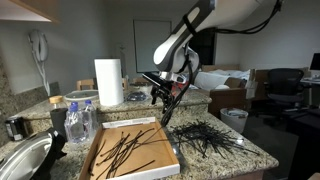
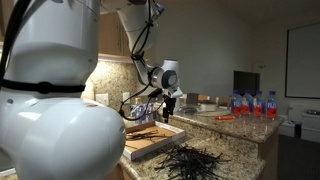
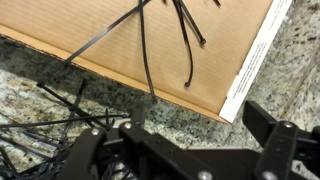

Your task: Pick up some of the black cables from the box and put them on the counter

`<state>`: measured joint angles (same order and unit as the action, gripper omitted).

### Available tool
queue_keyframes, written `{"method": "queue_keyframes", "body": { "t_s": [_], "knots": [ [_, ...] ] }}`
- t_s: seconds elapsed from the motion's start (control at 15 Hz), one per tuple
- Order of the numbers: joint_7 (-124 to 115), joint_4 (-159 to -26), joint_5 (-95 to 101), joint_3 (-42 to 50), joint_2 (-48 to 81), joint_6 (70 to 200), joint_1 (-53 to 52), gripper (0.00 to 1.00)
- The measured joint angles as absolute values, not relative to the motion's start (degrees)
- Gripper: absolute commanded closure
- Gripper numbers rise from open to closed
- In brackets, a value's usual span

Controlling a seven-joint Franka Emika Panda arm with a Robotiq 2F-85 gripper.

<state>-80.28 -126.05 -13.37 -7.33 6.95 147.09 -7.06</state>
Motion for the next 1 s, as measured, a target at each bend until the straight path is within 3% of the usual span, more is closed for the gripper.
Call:
{"method": "queue_keyframes", "body": {
  "t_s": [0.53, 1.0],
  "knots": [
    [-78.78, -108.73, -13.19, -8.49, 24.32, 135.98, -11.72, 0.0],
    [-78.79, -105.5, -14.56, -8.45, 28.93, 131.7, -12.11, 0.0]
  ]
}}
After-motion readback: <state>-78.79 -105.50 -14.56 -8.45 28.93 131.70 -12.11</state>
